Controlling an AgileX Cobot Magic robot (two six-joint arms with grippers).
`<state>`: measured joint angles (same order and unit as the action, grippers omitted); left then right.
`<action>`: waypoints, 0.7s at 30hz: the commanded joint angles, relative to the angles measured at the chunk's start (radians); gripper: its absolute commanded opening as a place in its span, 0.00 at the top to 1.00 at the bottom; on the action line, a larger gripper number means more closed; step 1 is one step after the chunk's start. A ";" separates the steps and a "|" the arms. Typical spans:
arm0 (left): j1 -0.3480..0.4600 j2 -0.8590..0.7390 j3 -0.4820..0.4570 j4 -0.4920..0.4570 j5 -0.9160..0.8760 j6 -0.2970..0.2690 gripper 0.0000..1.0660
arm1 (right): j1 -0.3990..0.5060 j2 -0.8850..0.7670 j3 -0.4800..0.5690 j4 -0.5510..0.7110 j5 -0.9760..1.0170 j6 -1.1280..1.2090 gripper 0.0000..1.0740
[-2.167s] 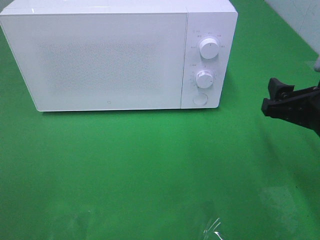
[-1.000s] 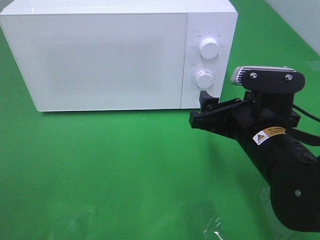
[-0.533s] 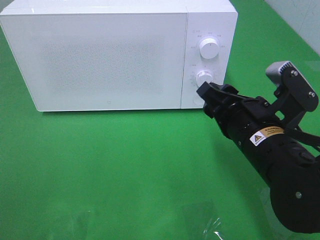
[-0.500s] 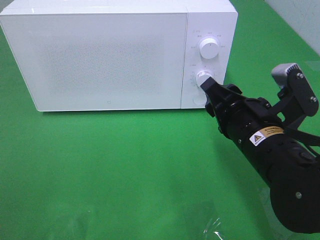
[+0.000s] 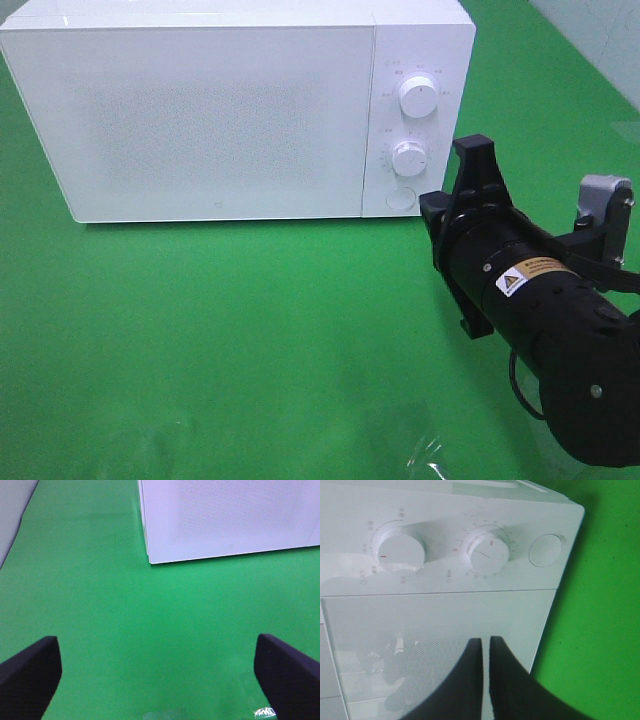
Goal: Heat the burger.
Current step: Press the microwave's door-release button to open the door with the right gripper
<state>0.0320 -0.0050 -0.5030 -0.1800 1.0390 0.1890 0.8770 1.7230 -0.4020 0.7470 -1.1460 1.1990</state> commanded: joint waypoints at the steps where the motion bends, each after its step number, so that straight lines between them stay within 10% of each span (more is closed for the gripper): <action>1: 0.003 -0.022 0.005 -0.002 -0.005 -0.004 0.03 | 0.005 0.003 -0.008 -0.010 0.042 0.066 1.00; 21: 0.003 -0.022 0.005 -0.002 -0.005 -0.004 0.03 | 0.002 0.016 -0.043 -0.003 0.211 0.200 1.00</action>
<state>0.0320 -0.0050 -0.5030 -0.1800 1.0390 0.1890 0.8770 1.7390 -0.4370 0.7500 -0.9400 1.4080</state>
